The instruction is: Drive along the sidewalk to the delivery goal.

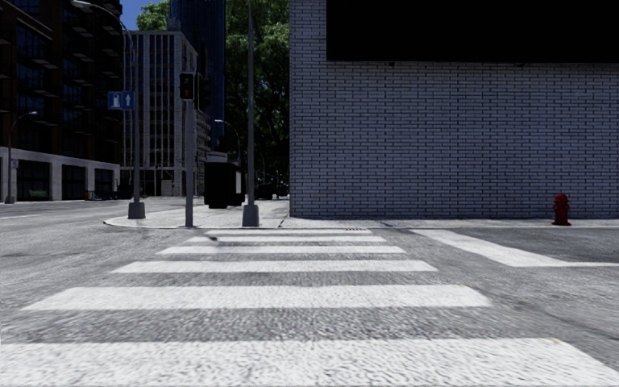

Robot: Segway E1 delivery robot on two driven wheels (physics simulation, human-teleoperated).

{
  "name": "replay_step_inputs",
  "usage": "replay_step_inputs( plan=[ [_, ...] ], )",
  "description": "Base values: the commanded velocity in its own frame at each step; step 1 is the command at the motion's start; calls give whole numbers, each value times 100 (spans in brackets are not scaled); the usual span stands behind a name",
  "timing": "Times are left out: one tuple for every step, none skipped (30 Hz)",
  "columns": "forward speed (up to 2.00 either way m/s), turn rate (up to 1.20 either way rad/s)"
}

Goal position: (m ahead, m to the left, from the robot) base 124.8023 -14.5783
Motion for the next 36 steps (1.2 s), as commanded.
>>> replay_step_inputs(
  plan=[
    [157, 0],
    [157, 0],
    [157, 0],
    [157, 0],
    [157, 0],
    [157, 0],
    [157, 0],
    [157, 0],
    [157, 0],
    [157, 0],
    [157, 0],
    [157, 0],
    [157, 0],
    [157, 0],
    [157, 0],
    [157, 0],
    [157, 0],
    [160, 0],
    [200, 0],
    [200, 0],
    [200, 0],
    [200, 0],
    [200, 0],
    [200, 0],
    [200, 0],
    [200, 0],
    [200, 0],
    [200, 0],
    [200, 0],
    [200, 0],
    [200, 0],
    [200, 0],
    [200, 0],
    [200, 0],
    [200, 0],
    [200, 0]
  ],
)
